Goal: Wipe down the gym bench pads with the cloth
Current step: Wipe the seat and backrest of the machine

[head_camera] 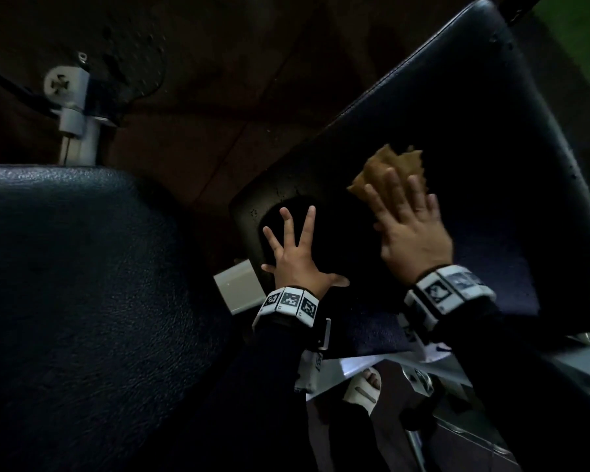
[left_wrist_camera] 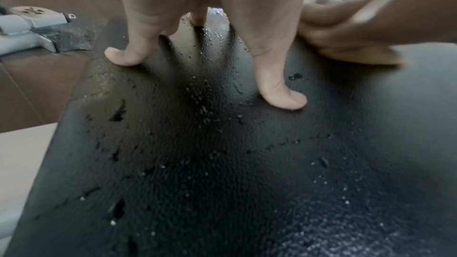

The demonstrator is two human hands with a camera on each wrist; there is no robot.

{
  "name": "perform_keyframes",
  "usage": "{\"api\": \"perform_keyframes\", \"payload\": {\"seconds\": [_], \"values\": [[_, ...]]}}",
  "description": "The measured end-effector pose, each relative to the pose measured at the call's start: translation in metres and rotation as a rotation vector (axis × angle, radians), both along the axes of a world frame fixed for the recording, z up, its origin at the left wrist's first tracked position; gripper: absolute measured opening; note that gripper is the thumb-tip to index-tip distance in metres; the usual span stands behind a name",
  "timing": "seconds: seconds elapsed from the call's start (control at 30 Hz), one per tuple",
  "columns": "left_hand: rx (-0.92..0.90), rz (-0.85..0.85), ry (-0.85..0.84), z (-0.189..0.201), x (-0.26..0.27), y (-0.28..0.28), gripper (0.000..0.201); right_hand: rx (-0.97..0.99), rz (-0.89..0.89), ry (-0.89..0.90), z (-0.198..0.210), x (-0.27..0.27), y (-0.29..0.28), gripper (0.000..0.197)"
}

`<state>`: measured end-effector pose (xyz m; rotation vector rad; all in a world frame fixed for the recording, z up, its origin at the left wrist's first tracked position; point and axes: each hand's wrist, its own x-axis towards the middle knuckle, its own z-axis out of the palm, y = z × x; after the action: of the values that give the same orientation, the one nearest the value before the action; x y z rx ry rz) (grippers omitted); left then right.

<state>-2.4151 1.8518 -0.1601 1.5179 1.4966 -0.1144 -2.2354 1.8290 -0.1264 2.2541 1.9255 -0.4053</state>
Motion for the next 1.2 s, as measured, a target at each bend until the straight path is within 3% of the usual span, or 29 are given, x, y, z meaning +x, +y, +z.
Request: {"api": "perform_keyframes", "payload": {"seconds": [0.23, 0.4, 0.6, 0.8, 1.03, 1.2], "values": [[-0.007, 0.018, -0.017, -0.001, 0.001, 0.000, 0.136, -0.014, -0.177, -0.032, 0.024, 0.029, 0.080, 0.063], [0.006, 0.023, -0.011, 0.001, 0.001, 0.000, 0.136, -0.118, -0.079, 0.012, 0.014, -0.005, 0.128, 0.073], [0.003, 0.022, -0.006, -0.001, 0.001, 0.001, 0.136, -0.102, 0.086, 0.037, -0.002, -0.041, 0.053, 0.072], [0.003, 0.030, -0.015, -0.001, 0.002, 0.000, 0.136, -0.121, -0.156, 0.015, 0.022, 0.003, -0.003, 0.072], [0.001, 0.042, -0.027, 0.000, 0.002, -0.001, 0.135, -0.021, -0.293, 0.044, 0.030, 0.026, 0.093, 0.075], [-0.003, 0.042, -0.012, 0.000, 0.002, -0.001, 0.137, -0.132, -0.113, 0.049, 0.019, -0.004, 0.143, 0.073]]}}
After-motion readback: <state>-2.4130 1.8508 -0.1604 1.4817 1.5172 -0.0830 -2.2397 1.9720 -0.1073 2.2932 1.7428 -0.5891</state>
